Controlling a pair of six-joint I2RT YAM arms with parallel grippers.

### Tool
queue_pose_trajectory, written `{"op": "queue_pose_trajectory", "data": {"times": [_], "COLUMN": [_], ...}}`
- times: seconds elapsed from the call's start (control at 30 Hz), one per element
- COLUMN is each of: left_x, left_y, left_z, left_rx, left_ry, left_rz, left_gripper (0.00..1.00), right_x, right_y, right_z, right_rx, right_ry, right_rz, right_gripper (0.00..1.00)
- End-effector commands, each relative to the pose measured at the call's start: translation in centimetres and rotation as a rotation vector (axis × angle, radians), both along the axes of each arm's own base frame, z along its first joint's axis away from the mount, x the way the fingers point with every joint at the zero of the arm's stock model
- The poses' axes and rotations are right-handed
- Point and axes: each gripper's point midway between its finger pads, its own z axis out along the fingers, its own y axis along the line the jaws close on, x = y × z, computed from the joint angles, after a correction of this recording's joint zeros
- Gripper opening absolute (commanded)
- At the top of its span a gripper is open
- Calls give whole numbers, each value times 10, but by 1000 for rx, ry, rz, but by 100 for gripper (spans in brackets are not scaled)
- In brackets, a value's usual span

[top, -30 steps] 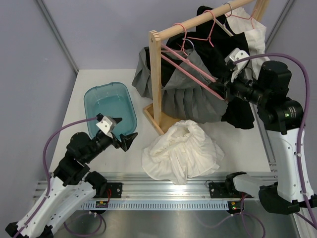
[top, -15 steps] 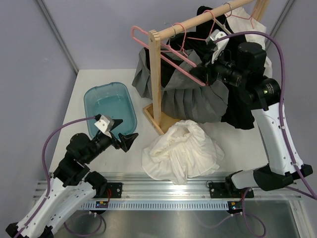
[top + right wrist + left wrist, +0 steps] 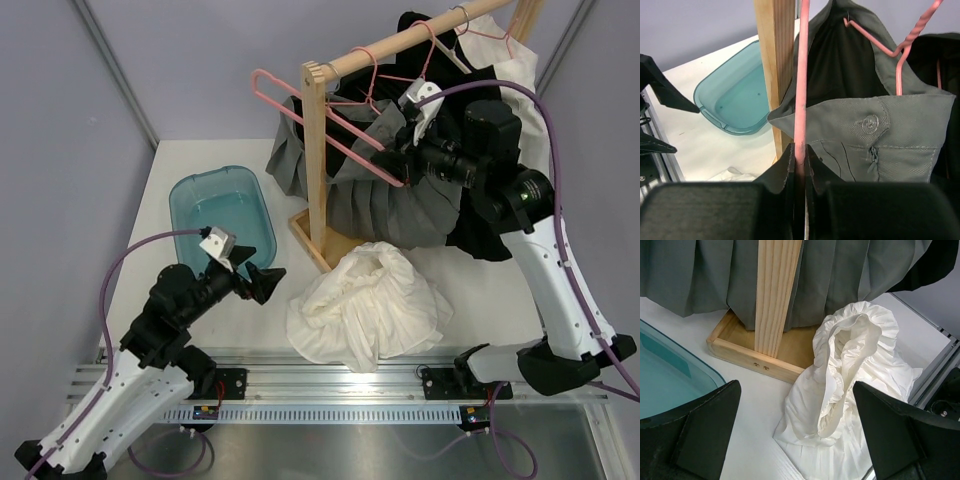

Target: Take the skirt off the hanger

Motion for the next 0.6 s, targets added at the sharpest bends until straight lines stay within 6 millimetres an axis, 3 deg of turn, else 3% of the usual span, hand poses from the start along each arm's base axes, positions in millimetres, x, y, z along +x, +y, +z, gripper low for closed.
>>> {"op": "queue_pose_trajectory", "data": {"times": [0.0,0.07,0.1,0.2,0.4,0.47,0.5,0.53,0.57], "left_x": [12,20,22,26,26,26,26,26,25], "left_y": [-5,-5,-6,-17,-40,-47,-55,-62,-67], "left_z": [6,-6,-14,-29,-45,-45,-55,-49,-51], "left_rx": [-84,-117,-122,-135,-102,-84,-50,-43,-22], "left_ry": [16,93,123,178,257,281,313,307,315], "left_rz": [42,94,105,80,-24,-54,-81,-110,-125], "left_gripper": [99,99,99,99,99,99,99,99,99], "right_x": [-23,-27,-31,-41,-55,-52,-55,-48,-51], "right_y": [-5,-7,-8,-12,-32,-42,-46,-60,-63], "right_z": [6,5,8,12,5,1,1,-1,-3], "right_rx": [-12,-16,-14,-22,-85,-95,-87,-87,-72], "right_ry": [-45,-47,-56,-82,-124,-123,-120,-101,-85], "right_rz": [43,49,52,67,61,34,42,-3,20], "right_gripper": [18,31,42,56,74,76,77,77,78]}}
